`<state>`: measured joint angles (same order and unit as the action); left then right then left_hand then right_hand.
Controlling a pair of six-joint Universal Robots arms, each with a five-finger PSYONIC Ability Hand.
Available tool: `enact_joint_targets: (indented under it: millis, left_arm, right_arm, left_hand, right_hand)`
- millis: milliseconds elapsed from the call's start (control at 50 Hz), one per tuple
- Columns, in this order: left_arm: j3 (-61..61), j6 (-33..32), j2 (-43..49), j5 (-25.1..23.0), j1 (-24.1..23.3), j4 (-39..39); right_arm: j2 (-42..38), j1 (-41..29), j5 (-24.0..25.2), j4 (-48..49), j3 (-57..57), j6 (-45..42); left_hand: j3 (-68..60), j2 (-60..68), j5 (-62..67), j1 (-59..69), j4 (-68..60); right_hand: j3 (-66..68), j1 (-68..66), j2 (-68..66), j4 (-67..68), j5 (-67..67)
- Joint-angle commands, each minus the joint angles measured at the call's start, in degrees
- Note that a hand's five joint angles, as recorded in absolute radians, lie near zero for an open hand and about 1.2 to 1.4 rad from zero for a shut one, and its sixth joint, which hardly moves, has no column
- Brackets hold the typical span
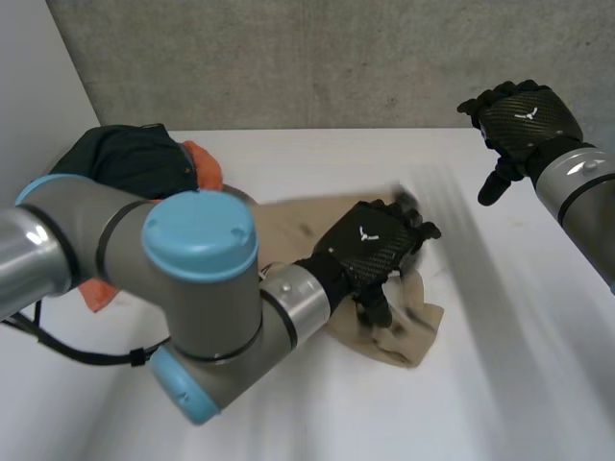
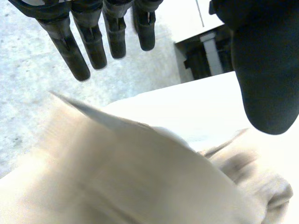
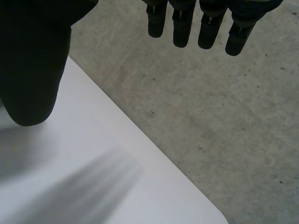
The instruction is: Fold the laundry.
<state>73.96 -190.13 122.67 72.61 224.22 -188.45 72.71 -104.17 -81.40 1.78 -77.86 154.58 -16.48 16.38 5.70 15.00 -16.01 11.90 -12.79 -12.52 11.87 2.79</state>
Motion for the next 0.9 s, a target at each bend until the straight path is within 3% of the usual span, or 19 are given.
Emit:
enact_joint_targets:
  millis: [20, 200, 300, 380, 420, 560, 680, 720, 780, 800, 840, 880, 900]
  left_arm:
    - [7.68, 1.24, -11.90, 3.92, 4.19, -7.53]
    - [14.37, 3.36, -21.07, 9.13, 14.04, -5.00]
    - [14.99, 2.39, -18.97, 8.25, 20.98, 0.79]
    - [12.89, -0.68, -12.73, 5.53, 26.17, 5.55]
    - [10.79, -3.65, -8.61, 3.78, 29.24, 7.56]
    - [4.36, -10.35, 1.77, 2.10, 32.95, 10.39]
    - [0.41, -11.41, 8.46, 1.83, 33.12, 8.98]
    - [-0.39, -11.41, 9.95, 2.01, 33.04, 8.72]
    - [-1.18, -11.50, 11.36, 2.44, 32.60, 8.01]
    - [-1.27, -11.41, 11.28, 2.27, 32.42, 7.84]
    - [-1.18, -11.41, 10.75, 2.27, 32.07, 7.57]
    - [-0.66, -11.32, 8.57, 2.71, 31.46, 7.22]
    - [-0.39, -11.23, 7.59, 2.88, 31.28, 7.22]
  right_arm:
    - [-0.20, -0.85, 0.10, -1.42, 0.34, -0.16]
    - [0.07, -5.86, -0.43, -7.66, 0.69, -0.07]
    - [-1.77, -10.34, -1.66, -17.32, 1.84, 3.61]
    - [-4.94, -14.47, -1.83, -21.82, 2.10, 12.39]
    - [-6.78, -16.57, -1.83, -21.04, 1.93, 17.83]
    - [-11.88, -22.12, -4.29, -12.95, 1.49, 25.33]
    - [-17.07, -27.75, -12.64, -7.15, 2.27, 24.81]
    - [-18.21, -28.54, -14.13, -6.35, 2.63, 24.28]
    - [-20.14, -29.51, -15.54, -5.65, 3.59, 23.31]
    - [-20.58, -29.59, -15.63, -5.47, 3.86, 23.14]
    - [-20.41, -29.68, -15.46, -5.21, 3.95, 23.05]
    - [-19.19, -29.51, -15.11, -5.21, 3.95, 22.78]
    - [-18.40, -29.25, -14.93, -5.30, 3.77, 22.61]
  left_hand:
    - [5.94, -5.83, -5.15, -4.45, 5.46]
    - [-1.45, 1.55, 2.23, 2.93, -1.92]
    - [-4.32, 4.43, 5.11, 5.81, -4.80]
    - [-3.48, 3.59, 4.27, 4.97, -3.96]
    - [-3.48, 3.59, 4.27, 4.97, -3.96]
    - [-3.32, 3.42, 4.10, 4.80, -3.79]
    - [-3.82, 3.92, 4.60, 5.30, -4.29]
    - [-4.15, 4.26, 4.94, 5.64, -4.63]
    - [-11.85, 11.96, 12.64, 13.34, -12.33]
    - [-22.88, 22.99, 23.67, 24.37, -23.36]
    - [-38.90, 39.01, 39.69, 40.39, -39.38]
    - [-63.37, 63.47, 64.15, 64.85, -63.84]
    - [-63.51, 63.62, 64.30, 65.00, -63.99]
  right_hand:
    - [-1.90, 2.79, 2.52, -1.87, -2.79]
    - [-1.90, 2.79, 2.52, -1.87, -2.79]
    - [-1.90, 2.79, 2.52, -1.87, -2.79]
    - [-1.90, 2.79, 2.52, -1.87, -2.79]
    - [-1.90, 2.79, 2.52, -1.87, -2.79]
    - [-1.56, 2.45, 2.18, -1.53, -2.45]
    - [0.78, 0.11, -0.16, 0.81, -0.11]
    - [4.31, -3.42, -3.69, 4.34, 3.42]
    - [21.42, -20.52, -20.79, 21.44, 20.53]
    - [43.47, -42.57, -42.84, 43.49, 42.58]
    - [67.99, -67.10, -67.37, 68.02, 67.10]
    - [68.10, -67.21, -67.48, 68.13, 67.21]
    - [68.10, -67.21, -67.48, 68.13, 67.21]
